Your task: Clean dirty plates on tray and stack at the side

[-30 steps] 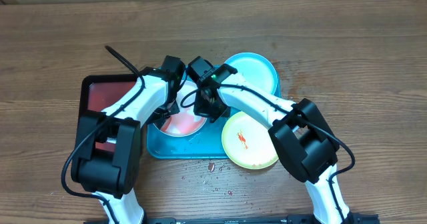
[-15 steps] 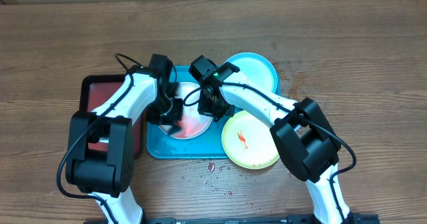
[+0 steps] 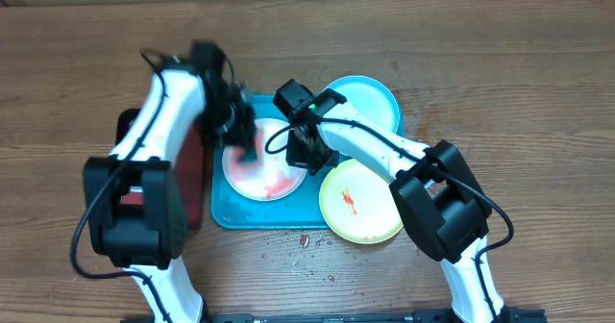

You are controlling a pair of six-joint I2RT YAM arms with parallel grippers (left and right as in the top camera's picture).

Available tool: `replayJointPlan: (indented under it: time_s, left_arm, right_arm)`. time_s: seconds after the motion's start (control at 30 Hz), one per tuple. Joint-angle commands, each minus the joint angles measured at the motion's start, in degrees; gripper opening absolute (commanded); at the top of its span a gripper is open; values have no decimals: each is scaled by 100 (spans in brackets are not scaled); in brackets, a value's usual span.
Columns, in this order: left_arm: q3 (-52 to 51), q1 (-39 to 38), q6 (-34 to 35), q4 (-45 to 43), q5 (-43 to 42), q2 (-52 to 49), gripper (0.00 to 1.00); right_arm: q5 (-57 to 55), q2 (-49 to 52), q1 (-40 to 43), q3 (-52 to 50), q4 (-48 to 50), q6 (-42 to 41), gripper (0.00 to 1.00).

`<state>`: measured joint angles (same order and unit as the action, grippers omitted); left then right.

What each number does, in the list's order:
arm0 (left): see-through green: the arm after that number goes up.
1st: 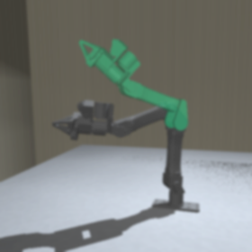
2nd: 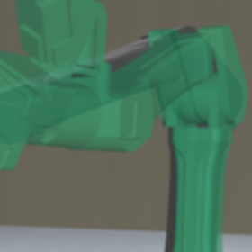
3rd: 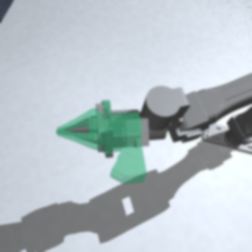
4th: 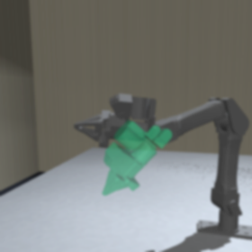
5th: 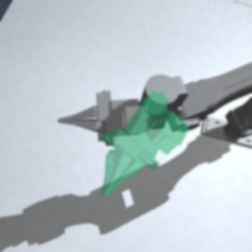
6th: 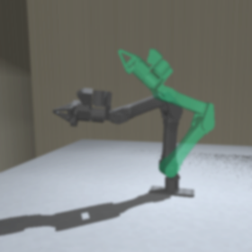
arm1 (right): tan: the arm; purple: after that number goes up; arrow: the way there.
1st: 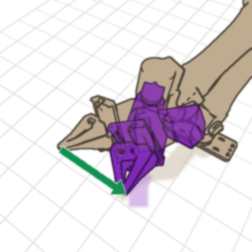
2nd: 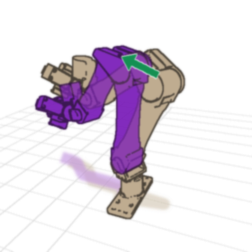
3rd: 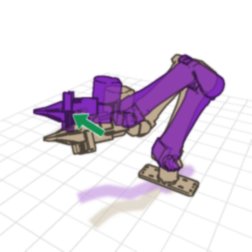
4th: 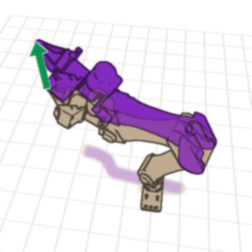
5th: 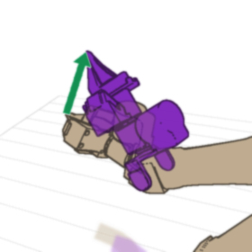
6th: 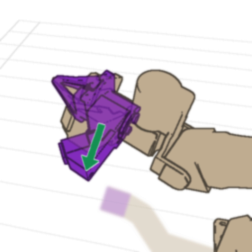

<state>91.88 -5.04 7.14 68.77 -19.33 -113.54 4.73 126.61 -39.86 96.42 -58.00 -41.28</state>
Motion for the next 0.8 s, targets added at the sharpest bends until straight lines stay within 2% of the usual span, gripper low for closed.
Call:
replayJointPlan:
  time_s: [0.0, 0.13, 0.27, 0.53, 0.6, 0.77]
  left_arm:
    - [1360, 70, 190, 461, 807, 83, 4]
    - [2485, 70, 190, 981, 1045, 83, 4]
    - [3119, 70, 188, 1338, 1163, 83, 4]
    - [3195, 70, 190, 1523, 1788, 70, 4]
    - [3195, 70, 190, 1523, 1832, 70, 4]
    - [3193, 96, 192, 1537, 1832, 70, 4]
  right_arm:
    - [-4, 168, -2, -122, -13, 227, 4]
    - [-72, 39, -2, -37, -28, 726, 4]
    - [-1091, -514, -114, -17, -262, 723, 4]
    - [-3836, -1639, -772, -17, -695, 649, 4]
    - [-4813, -1812, -1088, -17, -839, 350, 4]
    - [-6295, -1862, -1589, -17, -1287, -354, 4]
